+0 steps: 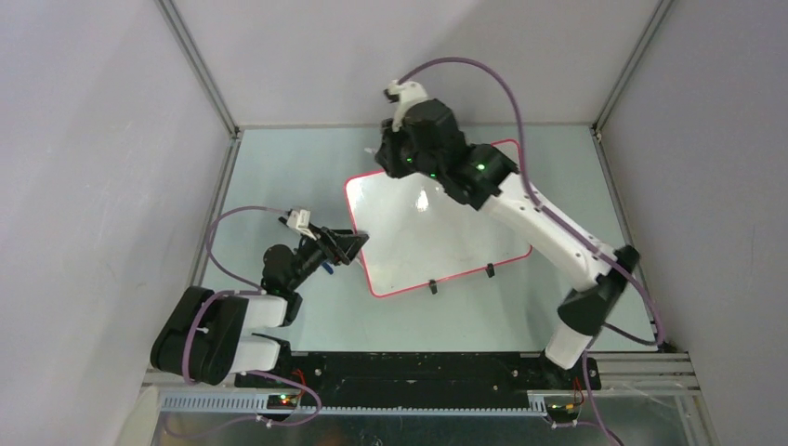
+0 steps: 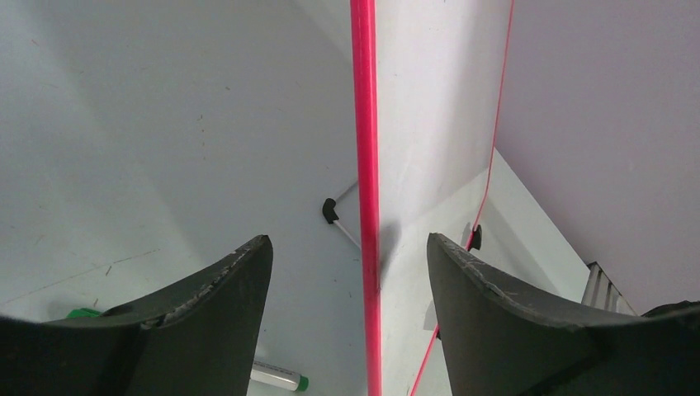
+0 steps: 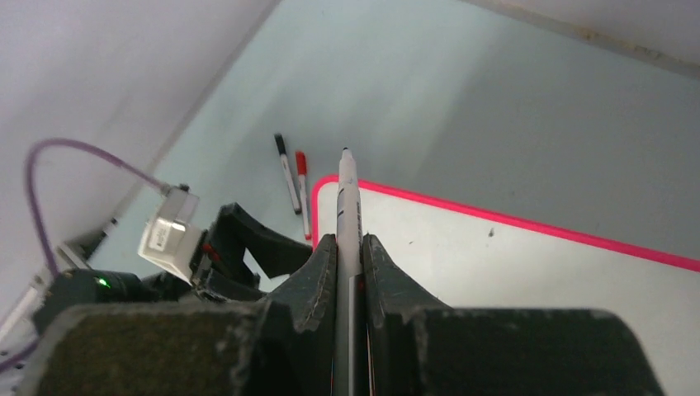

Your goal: Write a sentence on the whiteboard

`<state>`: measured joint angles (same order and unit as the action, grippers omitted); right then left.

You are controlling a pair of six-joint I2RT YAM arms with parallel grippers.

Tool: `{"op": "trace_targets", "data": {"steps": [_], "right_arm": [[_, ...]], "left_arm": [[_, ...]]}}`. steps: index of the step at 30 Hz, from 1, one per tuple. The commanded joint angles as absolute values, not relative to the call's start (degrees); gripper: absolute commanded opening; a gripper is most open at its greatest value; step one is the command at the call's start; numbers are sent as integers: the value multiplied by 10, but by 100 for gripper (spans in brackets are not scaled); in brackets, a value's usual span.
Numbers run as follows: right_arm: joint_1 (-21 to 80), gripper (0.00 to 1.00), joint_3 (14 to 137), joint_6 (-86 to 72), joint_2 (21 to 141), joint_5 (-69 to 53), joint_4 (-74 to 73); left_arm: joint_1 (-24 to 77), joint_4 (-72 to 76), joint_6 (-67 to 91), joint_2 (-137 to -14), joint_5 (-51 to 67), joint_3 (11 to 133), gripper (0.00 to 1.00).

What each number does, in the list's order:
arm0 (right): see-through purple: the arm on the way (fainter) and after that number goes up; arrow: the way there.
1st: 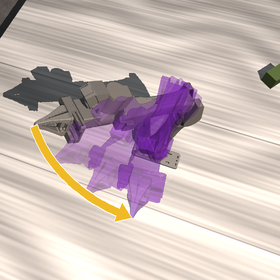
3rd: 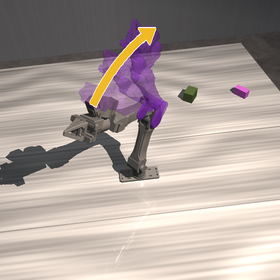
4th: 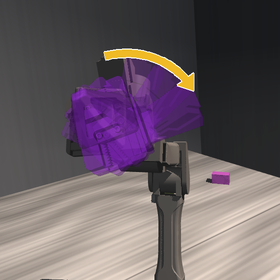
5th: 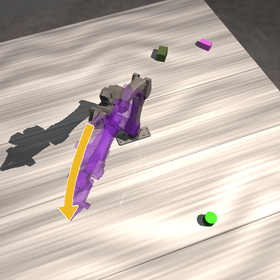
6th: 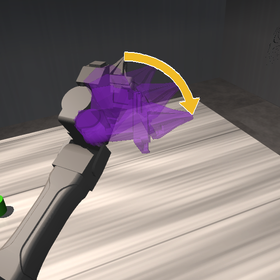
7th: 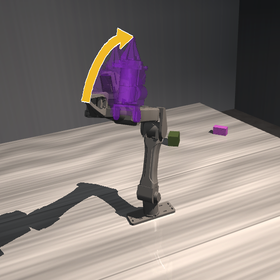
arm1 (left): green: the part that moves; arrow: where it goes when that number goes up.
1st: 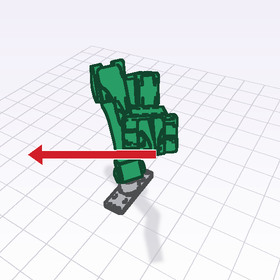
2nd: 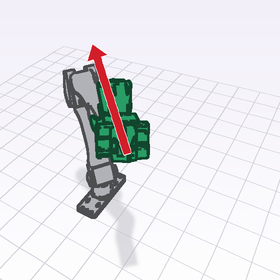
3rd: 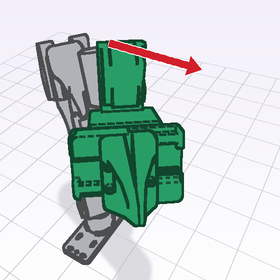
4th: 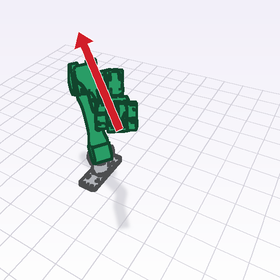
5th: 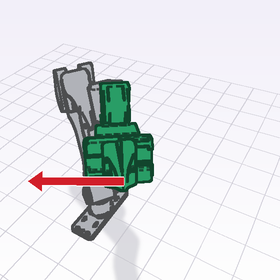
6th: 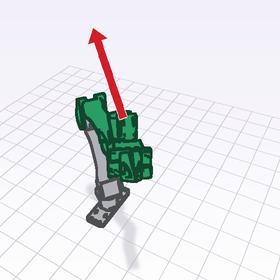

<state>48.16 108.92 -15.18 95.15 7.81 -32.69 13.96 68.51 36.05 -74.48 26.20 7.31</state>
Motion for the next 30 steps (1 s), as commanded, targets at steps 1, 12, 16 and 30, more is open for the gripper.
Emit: {"op": "trace_targets", "data": {"steps": [1, 12, 16, 30], "right_arm": [[510, 0, 1208, -96, 1030, 110, -497], [540, 0, 1230, -79, 1091, 113, -497], [548, 0, 1077, -71, 1013, 124, -370], [557, 0, 886, -68, 885, 126, -218]], "left_arm": [[136, 740, 363, -754, 272, 70, 74], [137, 759, 368, -763, 279, 70, 71], [137, 759, 368, -762, 279, 69, 70], [139, 775, 371, -767, 282, 65, 64]]}}
